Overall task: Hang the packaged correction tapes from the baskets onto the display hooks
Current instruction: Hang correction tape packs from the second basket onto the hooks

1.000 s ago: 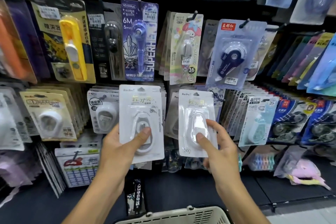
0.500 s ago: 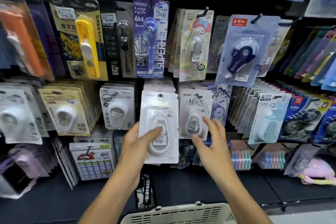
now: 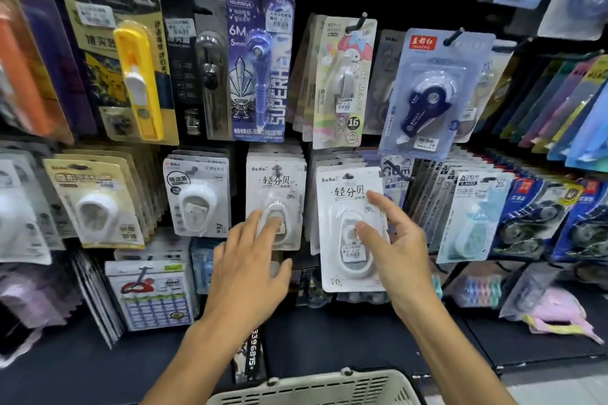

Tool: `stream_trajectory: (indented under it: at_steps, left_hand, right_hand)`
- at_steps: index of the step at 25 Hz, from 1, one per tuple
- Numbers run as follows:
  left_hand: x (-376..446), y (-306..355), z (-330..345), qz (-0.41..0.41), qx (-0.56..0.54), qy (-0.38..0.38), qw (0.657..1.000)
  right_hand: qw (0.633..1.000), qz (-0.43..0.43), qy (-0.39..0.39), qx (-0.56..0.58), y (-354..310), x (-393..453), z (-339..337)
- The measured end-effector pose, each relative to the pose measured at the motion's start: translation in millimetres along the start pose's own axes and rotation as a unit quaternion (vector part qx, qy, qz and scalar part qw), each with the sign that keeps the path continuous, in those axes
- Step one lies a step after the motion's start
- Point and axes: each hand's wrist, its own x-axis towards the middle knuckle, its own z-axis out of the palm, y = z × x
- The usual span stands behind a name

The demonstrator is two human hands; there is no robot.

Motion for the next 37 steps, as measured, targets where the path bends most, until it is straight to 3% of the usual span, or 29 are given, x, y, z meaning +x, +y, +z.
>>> stream_trajectory:
  at_steps: [5, 10, 14, 15, 17, 18, 24, 28, 31, 34, 37]
  left_hand:
    - [2.0, -6.9, 12.1, 0.031, 0.095, -0.044, 0.994]
    - [-0.5, -6.9, 20.1, 0.032, 0.12, -0.052, 0.991]
    - [-22.3, -3.4, 29.0, 0.014, 0.139, -0.064, 0.988]
    - [-27.5, -3.4, 34.8, 0.015, 0.152, -0.077, 0.985]
    - [-31.7, -2.3, 43.6, 0.027, 0.167, -0.091, 0.981]
    - [-30.3, -1.5, 45.2, 0.036, 0.17, -0.09, 0.981]
    - [-6.0, -3.9, 44.2, 0.055, 0.156, 0.004, 0.986]
    - [-2.1, 2.3, 48.3, 0.035, 0.155, -0.009, 0.987]
    - [-2.7, 0.6, 39.5, 0.004, 0.141, -0.037, 0.989]
    - [-15.7, -1.2, 37.7, 0.007, 0.151, -0.05, 0.987]
    - [-43.4, -1.6, 58.7, 0.036, 0.12, -0.066, 0.99]
  right_hand:
    - [1.0, 0.016, 0.011, 0.019, 7.7, 7.5, -1.2]
    - [0.971, -0.034, -0.073, -0.226, 15.3, 40.2, 20.0]
    - [0.942, -0.037, -0.088, -0.321, 39.5, 29.6, 24.0]
    - [0.923, -0.06, -0.081, -0.372, 51.7, 16.0, 24.2]
    - [0.843, -0.148, -0.075, -0.511, 68.5, 0.5, 28.5]
    - [0.82, -0.167, -0.073, -0.542, 71.6, 3.6, 31.8]
    - [0.812, -0.155, -0.117, -0.551, 66.8, 62.6, 51.1]
    - [0.789, -0.159, -0.12, -0.581, 65.9, 81.4, 60.8]
    - [0.749, -0.158, -0.151, -0.625, 62.3, 68.2, 50.5]
    - [0.754, -0.133, -0.176, -0.619, 48.2, 66.5, 51.5]
    - [0.81, -0.156, -0.142, -0.548, 48.4, 43.1, 57.8]
